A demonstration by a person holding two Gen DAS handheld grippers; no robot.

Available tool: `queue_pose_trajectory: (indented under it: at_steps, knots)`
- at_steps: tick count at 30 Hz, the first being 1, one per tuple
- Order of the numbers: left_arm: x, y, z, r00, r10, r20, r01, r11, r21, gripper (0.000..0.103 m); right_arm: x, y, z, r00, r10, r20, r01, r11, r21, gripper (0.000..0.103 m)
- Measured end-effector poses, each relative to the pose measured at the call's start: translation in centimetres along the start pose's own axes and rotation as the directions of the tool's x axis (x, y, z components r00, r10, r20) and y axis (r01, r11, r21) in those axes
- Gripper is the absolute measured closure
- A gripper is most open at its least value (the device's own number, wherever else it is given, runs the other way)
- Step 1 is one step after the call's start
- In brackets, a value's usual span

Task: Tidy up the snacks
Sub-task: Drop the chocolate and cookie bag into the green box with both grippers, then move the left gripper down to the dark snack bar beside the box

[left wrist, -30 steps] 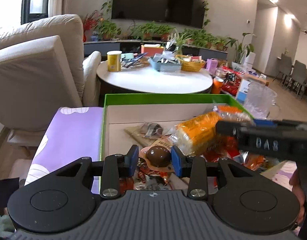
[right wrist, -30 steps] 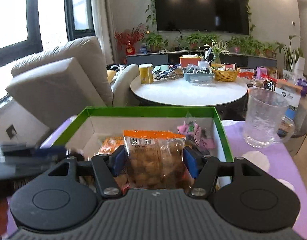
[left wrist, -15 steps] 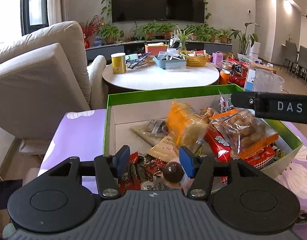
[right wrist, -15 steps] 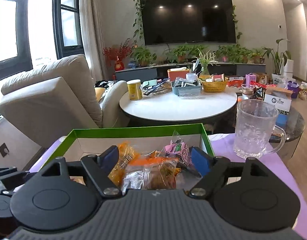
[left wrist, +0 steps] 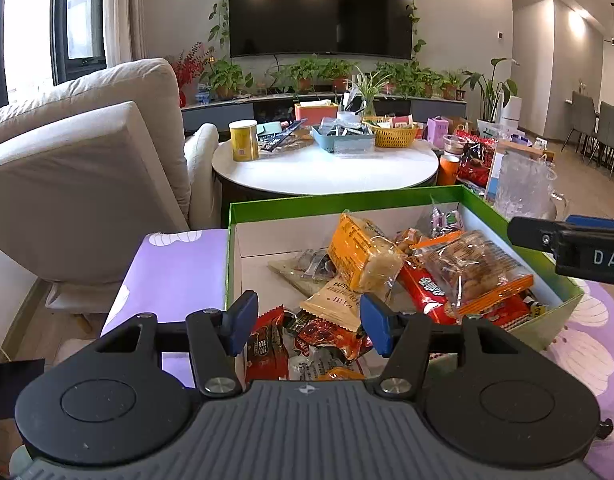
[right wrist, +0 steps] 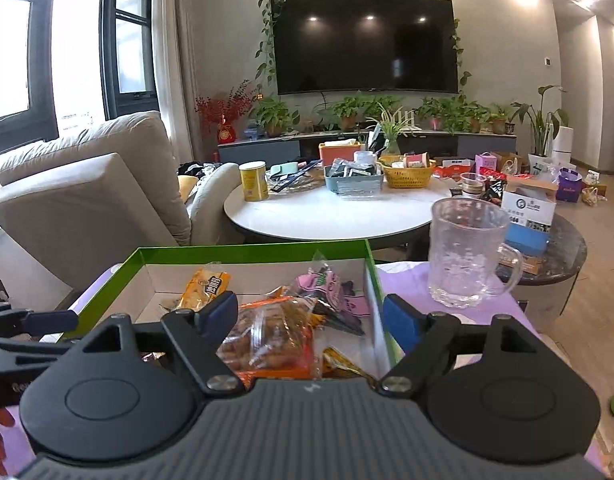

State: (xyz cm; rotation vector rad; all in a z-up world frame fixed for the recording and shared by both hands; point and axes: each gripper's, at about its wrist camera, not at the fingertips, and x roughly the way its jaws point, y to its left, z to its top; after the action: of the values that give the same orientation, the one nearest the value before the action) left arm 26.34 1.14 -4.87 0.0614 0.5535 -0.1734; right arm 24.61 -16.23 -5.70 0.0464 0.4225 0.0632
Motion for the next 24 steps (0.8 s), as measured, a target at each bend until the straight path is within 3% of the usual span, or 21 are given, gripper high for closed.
queue_pose_trajectory:
  at_steps: [7, 12, 17, 20, 24]
  knots:
    - [-3.1, 0.1, -1.1, 0.999, -0.031, 0.028, 0.032, 0.999, -0.015, 0.049, -2.3, -1.4, -1.1, 1.0, -0.022, -0.001, 0.022, 1.0, 0.014, 0.044]
    - [-5.2, -0.8, -3.5, 0.986, -0.164, 0.005, 0.164, 0.986, 0.036, 0.049, -4.2, -3.3, -3.4, 0.998, -0.045, -0.052, 0.046, 0.999, 0.02, 0.044]
    - [-5.2, -3.0, -5.6, 0.984, -0.167, -0.057, 0.173, 0.979, 0.11, 0.049, -4.8, -5.0, -5.6, 0.989, -0.073, -0.126, 0.08, 0.995, 0.054, 0.044]
    - [-5.1, -3.6, -6.3, 0.978, -0.189, -0.087, 0.198, 0.974, 0.112, 0.049, -5.0, -5.7, -6.7, 0.985, -0.051, -0.164, 0.069, 0.992, 0.11, 0.044]
    - [-4.8, -4.0, -6.4, 0.984, -0.157, -0.082, 0.167, 0.976, 0.139, 0.049, -5.7, -5.5, -8.0, 0.981, -0.021, -0.193, 0.051, 0.987, 0.153, 0.044]
